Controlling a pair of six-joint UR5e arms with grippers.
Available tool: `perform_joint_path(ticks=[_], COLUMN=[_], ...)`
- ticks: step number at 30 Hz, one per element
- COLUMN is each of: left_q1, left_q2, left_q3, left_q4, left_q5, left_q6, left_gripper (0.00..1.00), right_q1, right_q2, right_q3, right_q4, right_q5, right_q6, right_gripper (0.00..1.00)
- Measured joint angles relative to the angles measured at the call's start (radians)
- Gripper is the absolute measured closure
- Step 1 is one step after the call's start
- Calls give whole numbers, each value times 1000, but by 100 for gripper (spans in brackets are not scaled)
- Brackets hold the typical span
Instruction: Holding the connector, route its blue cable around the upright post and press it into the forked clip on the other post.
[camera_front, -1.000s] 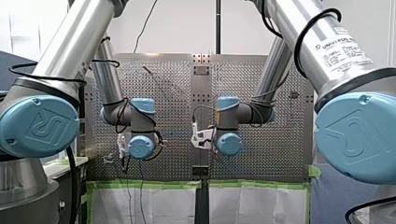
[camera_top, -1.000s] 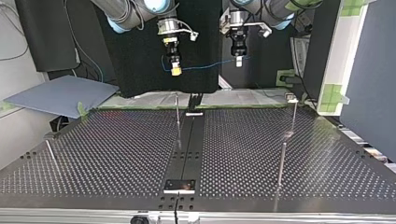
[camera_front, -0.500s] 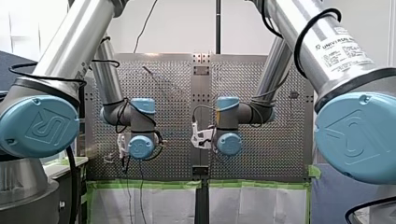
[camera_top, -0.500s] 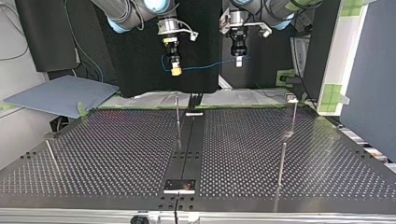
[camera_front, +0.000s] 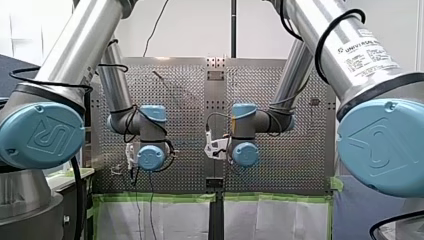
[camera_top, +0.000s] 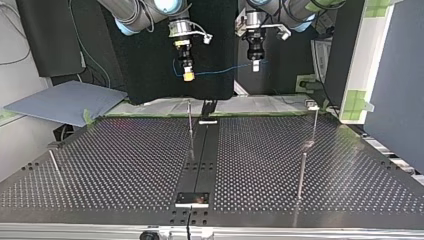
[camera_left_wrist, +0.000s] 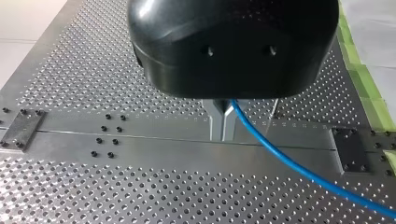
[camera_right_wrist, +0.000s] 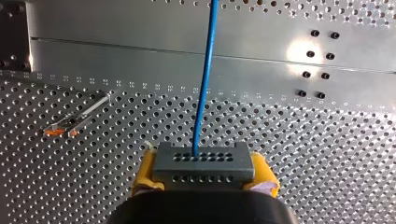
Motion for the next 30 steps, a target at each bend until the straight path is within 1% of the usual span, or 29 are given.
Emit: perform_joint_path(ticks=[9,10,14,17,21,30], left_q1=[0,0,0,0,0,0], left_q2=[1,1,1,2,2,2], left_q3=[0,0,0,0,0,0], left_q4=[0,0,0,0,0,0], left_q5=[1,1,1,2,2,2], left_q6=[0,0,0,0,0,0], left_gripper=[100,100,100,100,100,100], right_q1=[2,4,25,31,33,34], right_q2=[2,4,33,55,66,69], right_q3=[-2,-2,-4,-4,-5,-5], right_q4=[3,5,22,26,27,28], right_q5=[-1,-2,-4,-4,-5,-5], right_q6=[1,1,3,3,3,3], right_gripper=[100,100,100,100,100,100])
